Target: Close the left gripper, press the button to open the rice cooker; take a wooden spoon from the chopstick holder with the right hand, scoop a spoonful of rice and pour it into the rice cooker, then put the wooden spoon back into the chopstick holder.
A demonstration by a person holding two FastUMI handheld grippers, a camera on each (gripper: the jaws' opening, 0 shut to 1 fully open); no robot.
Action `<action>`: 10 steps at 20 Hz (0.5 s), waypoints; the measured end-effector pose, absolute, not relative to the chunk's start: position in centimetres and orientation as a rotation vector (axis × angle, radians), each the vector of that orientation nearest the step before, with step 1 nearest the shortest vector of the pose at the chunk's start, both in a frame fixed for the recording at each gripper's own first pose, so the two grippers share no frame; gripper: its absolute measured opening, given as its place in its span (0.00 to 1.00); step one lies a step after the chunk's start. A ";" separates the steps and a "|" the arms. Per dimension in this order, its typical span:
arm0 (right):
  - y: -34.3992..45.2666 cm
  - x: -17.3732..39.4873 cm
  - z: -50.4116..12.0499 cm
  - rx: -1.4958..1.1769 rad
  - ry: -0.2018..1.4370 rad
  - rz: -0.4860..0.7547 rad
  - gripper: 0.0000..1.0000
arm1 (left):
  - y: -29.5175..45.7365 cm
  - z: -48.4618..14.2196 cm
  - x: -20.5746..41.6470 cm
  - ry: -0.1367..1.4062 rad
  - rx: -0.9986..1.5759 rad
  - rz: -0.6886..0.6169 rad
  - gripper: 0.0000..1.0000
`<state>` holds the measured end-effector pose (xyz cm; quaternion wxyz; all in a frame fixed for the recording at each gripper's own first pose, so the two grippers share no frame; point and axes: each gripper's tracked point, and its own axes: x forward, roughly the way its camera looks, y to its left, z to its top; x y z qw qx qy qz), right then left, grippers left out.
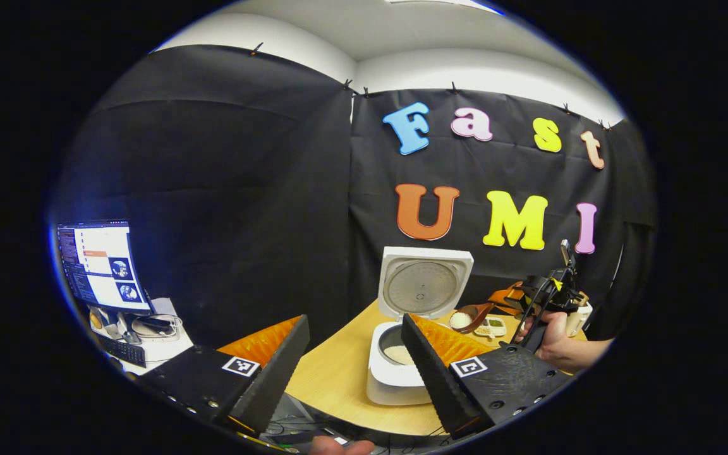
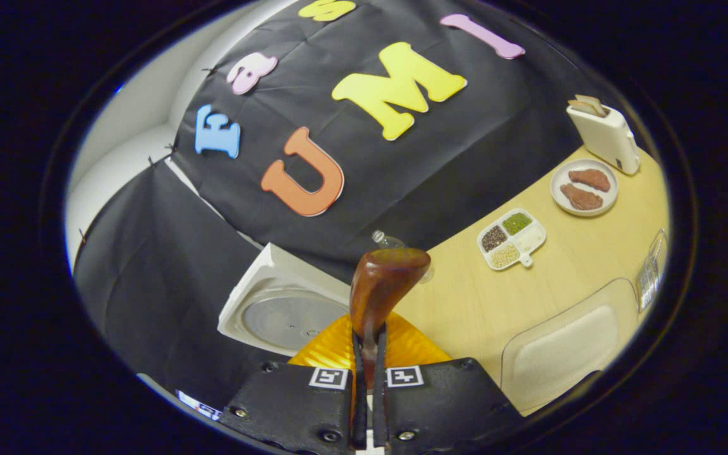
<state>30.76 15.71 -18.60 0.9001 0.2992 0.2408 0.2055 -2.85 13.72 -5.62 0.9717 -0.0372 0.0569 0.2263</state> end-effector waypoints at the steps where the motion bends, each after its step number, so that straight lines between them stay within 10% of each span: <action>1: 16.4 30.9 -18.9 0.570 0.494 0.430 0.09 | 14.2 -5.9 -3.2 0.117 -0.079 0.469 0.94; 10: 20.9 30.3 -18.4 0.141 0.371 0.504 0.09 | 15.9 -6.6 -4.1 0.124 -0.096 0.491 0.94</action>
